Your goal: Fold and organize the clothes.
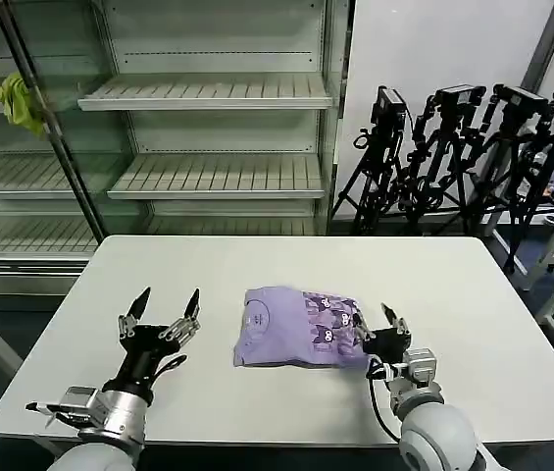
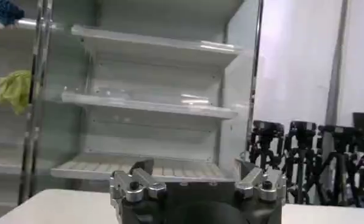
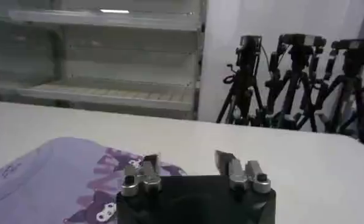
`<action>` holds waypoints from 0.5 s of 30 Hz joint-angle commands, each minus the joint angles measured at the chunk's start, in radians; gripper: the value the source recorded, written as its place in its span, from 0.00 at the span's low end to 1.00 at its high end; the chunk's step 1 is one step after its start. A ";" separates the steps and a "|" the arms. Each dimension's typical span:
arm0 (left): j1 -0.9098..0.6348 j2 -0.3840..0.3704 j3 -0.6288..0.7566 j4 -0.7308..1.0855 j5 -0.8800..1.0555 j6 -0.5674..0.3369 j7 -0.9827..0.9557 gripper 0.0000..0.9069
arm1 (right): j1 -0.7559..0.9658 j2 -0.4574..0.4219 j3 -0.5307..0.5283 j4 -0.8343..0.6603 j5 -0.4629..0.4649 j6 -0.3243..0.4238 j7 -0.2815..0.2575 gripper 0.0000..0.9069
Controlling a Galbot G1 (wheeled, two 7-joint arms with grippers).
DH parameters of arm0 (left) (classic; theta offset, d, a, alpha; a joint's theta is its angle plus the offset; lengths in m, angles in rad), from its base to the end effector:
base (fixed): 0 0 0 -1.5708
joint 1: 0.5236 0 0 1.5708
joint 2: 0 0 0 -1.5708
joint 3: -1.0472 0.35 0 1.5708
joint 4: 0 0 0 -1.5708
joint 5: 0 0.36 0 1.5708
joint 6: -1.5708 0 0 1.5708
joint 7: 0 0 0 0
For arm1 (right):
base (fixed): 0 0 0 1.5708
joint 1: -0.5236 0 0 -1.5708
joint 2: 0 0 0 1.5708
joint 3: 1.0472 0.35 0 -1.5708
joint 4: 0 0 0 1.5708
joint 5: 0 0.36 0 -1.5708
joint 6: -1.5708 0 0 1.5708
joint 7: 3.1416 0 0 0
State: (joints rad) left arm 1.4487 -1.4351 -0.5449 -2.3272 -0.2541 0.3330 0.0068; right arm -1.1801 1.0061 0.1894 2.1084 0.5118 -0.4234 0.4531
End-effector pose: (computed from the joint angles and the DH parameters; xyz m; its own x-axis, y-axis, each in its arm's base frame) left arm 0.2014 0.0194 -0.1955 -0.9919 0.1256 -0.0205 0.1271 0.9863 -0.1050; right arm 0.2638 -0.0030 -0.2312 -0.9678 -0.0890 0.2353 -0.1113 0.9903 -0.0831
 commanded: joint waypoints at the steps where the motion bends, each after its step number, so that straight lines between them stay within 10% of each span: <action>1: -0.044 0.035 0.002 0.006 -0.057 -0.012 0.014 1.00 | -0.028 0.003 0.096 0.027 -0.156 0.094 -0.011 1.00; 15: -0.183 0.155 -0.015 0.095 -0.051 -0.158 0.044 1.00 | -0.097 -0.002 0.343 0.084 -0.292 0.246 -0.156 1.00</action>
State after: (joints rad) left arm 1.3447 -1.3432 -0.5556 -2.2764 -0.3047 0.2680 0.0391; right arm -1.2434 1.0067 0.3641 2.1661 0.3407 -0.2939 0.3962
